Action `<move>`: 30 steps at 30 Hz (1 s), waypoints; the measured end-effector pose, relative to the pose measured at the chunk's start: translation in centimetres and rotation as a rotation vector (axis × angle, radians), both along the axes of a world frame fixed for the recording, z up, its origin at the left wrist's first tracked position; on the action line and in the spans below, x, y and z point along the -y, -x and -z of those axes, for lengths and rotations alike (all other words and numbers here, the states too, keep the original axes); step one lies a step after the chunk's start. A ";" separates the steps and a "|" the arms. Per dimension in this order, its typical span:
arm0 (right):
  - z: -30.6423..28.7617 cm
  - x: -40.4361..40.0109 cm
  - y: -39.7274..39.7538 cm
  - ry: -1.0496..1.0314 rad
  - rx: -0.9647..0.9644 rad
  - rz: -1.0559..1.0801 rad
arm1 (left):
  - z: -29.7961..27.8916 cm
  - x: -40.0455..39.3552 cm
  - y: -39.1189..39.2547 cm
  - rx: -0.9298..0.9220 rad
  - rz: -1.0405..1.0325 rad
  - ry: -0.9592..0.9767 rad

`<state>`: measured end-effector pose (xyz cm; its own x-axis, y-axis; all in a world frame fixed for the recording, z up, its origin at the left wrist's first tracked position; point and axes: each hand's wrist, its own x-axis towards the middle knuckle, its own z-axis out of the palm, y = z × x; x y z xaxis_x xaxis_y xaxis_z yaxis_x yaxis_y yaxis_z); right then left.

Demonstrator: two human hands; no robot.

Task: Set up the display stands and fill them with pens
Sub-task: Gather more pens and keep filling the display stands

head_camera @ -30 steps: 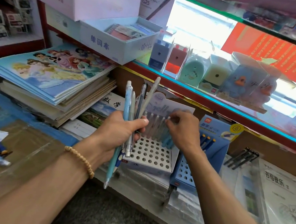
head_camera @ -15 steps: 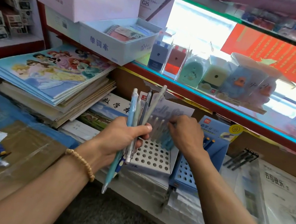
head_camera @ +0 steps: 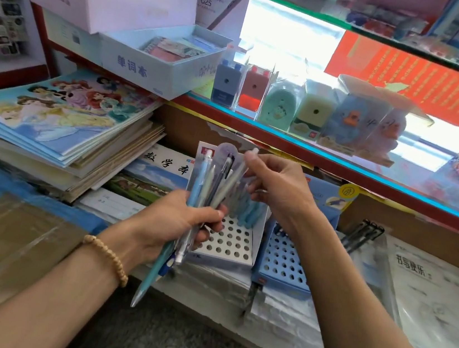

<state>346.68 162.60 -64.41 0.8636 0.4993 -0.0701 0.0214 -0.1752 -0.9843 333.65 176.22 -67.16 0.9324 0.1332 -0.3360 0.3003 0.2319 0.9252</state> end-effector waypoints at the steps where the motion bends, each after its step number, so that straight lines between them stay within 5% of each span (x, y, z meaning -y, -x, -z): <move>1: 0.0 0.2 -0.1 -0.037 -0.057 -0.021 | 0.0 0.2 0.0 -0.006 0.026 0.041; 9: -0.4 1.2 -1.1 -0.332 -0.201 0.202 | 0.3 0.0 -0.4 -0.014 -0.140 0.145; 17: 2.5 1.1 -1.8 0.160 0.349 0.235 | 0.5 -0.7 -0.5 0.021 -0.293 0.094; 30: 5.5 -1.1 -1.5 0.355 0.489 0.239 | 0.1 -0.7 -0.5 0.053 -0.287 0.082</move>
